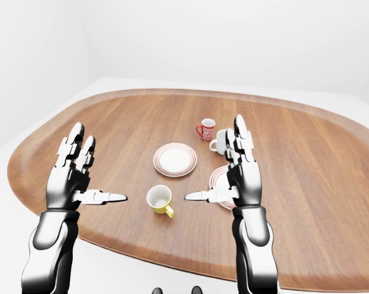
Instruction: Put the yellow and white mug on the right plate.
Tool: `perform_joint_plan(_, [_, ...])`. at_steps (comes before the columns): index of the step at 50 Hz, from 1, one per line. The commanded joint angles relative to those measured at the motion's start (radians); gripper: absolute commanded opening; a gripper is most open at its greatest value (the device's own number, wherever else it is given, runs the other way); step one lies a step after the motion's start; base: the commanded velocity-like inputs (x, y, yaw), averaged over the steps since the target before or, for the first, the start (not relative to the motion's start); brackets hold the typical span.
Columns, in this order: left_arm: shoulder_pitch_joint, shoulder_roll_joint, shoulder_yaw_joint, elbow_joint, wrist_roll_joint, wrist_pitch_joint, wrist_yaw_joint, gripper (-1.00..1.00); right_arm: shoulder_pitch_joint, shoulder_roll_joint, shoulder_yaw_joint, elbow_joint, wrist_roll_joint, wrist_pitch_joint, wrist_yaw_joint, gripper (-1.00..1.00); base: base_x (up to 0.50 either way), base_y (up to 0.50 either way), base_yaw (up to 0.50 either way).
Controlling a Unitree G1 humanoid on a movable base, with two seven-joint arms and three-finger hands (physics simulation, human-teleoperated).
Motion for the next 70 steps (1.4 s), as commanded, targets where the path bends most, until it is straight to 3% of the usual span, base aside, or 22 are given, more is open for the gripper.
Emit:
perform_joint_plan(1, [-0.002, 0.0, 0.001, -0.006, 0.0, 0.0, -0.001, 0.97, -0.008, -0.004, -0.002, 0.024, -0.004, 0.0, -0.015, 1.0, 0.0, 0.0, 0.0])
perform_joint_plan(16, [-0.002, -0.001, -0.001, -0.006, 0.002, 0.0, -0.001, 0.97, -0.001, 0.0, 0.006, -0.004, 0.038, 0.0, 0.015, 1.0, 0.02, -0.11, 0.0])
perform_joint_plan(21, [-0.005, 0.0, 0.001, 0.0, 0.001, 0.0, -0.001, 0.97, -0.002, -0.005, 0.02, 0.02, -0.035, 0.0, -0.006, 1.0, 0.04, -0.2, 0.0])
perform_joint_plan(27, [-0.004, 0.0, -0.001, 0.002, 0.003, 0.0, -0.001, 0.97, 0.026, 0.001, 0.022, -0.019, -0.004, 0.0, 0.042, 1.0, 0.0, 0.0, 0.0])
perform_joint_plan(33, [-0.004, 0.0, 0.0, -0.002, 0.002, 0.0, -0.001, 0.97, 0.0, 0.002, 0.034, 0.042, -0.093, 0.0, 0.0, 1.0, 0.31, 0.44, 0.0])
perform_joint_plan(35, [-0.003, 0.0, 0.0, -0.002, 0.003, 0.0, -0.001, 0.97, 0.005, 0.007, 0.019, 0.037, -0.043, 0.0, 0.017, 1.0, 0.0, 0.0, 0.0])
perform_joint_plan(54, [0.002, -0.002, -0.006, -0.004, 0.005, 0.0, -0.002, 0.97, 0.004, -0.005, 0.032, 0.034, -0.096, 0.0, 0.003, 1.0, 0.0, 0.0, 0.0])
perform_joint_plan(70, [-0.006, 0.002, 0.008, -0.016, -0.002, 0.0, -0.002, 0.97, 0.015, -0.001, 0.018, 0.043, -0.051, 0.0, 0.016, 1.0, 0.07, 0.04, 0.0])
